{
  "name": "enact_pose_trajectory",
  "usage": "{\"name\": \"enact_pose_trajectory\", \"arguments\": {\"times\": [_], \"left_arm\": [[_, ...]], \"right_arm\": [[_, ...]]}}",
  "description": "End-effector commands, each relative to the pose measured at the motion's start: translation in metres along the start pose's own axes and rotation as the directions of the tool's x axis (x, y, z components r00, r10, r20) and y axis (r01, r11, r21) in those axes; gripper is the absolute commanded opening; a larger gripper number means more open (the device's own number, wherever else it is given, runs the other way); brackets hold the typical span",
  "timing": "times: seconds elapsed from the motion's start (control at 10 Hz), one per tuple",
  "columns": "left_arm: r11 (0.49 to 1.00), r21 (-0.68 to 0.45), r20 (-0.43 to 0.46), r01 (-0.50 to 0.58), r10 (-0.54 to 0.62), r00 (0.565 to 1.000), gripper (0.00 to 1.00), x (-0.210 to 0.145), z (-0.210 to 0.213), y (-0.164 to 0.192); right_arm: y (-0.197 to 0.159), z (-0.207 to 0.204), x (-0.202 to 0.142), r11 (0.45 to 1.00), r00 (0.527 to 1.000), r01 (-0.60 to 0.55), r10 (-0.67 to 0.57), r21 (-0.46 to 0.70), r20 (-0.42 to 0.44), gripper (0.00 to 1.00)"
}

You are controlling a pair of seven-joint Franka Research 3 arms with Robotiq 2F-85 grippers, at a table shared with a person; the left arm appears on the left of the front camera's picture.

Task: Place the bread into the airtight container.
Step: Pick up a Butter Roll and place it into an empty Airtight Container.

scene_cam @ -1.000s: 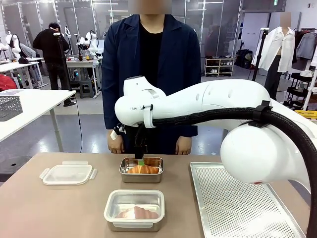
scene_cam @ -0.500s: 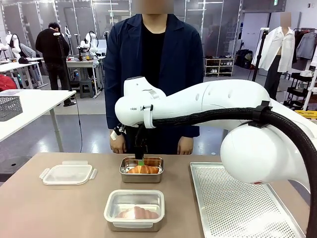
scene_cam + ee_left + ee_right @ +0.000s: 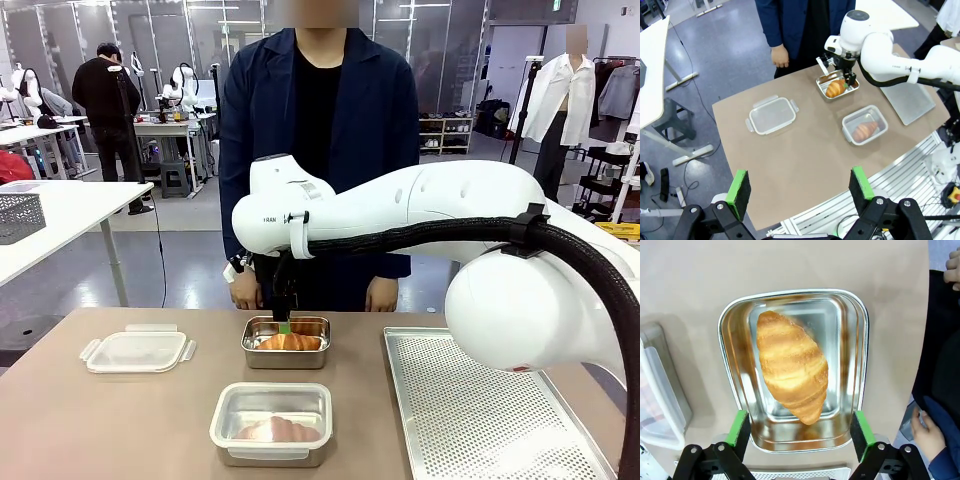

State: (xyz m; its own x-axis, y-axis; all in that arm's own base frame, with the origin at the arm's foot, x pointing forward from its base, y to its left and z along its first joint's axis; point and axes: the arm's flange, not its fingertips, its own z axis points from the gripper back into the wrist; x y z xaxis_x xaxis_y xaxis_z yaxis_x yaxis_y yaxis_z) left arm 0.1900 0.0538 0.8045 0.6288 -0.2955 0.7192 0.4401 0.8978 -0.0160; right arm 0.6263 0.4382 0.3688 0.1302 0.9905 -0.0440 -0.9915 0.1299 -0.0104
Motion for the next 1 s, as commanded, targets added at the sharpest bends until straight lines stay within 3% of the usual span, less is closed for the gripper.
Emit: {"name": "enact_pose_trajectory", "arguments": {"times": [0.0,0.5,0.6,0.8,0.9], "left_arm": [[1.0,-0.007,0.003,0.006,-0.006,1.0,1.0,0.001,0.0,-0.001],[1.0,-0.007,0.003,0.006,-0.006,1.0,1.0,0.001,0.0,-0.001],[1.0,-0.007,0.003,0.006,-0.006,1.0,1.0,0.001,0.0,-0.001],[1.0,-0.007,0.003,0.006,-0.006,1.0,1.0,0.001,0.0,-0.001],[1.0,-0.007,0.003,0.006,-0.006,1.0,1.0,0.001,0.0,-0.001]], "right_arm": [[0.0,0.0,0.0,1.0,1.0,0.0,0.0,-0.002,-0.002,0.99],[0.0,0.0,0.0,1.0,1.0,0.0,0.0,0.0,0.0,0.99],[0.003,0.021,-0.01,0.999,0.998,-0.008,0.006,-0.033,-0.058,1.0],[0.017,0.085,-0.046,0.992,0.992,0.122,-0.122,0.012,0.016,1.0],[0.026,0.113,-0.068,0.988,0.988,0.151,-0.152,0.037,0.001,1.0]]}}
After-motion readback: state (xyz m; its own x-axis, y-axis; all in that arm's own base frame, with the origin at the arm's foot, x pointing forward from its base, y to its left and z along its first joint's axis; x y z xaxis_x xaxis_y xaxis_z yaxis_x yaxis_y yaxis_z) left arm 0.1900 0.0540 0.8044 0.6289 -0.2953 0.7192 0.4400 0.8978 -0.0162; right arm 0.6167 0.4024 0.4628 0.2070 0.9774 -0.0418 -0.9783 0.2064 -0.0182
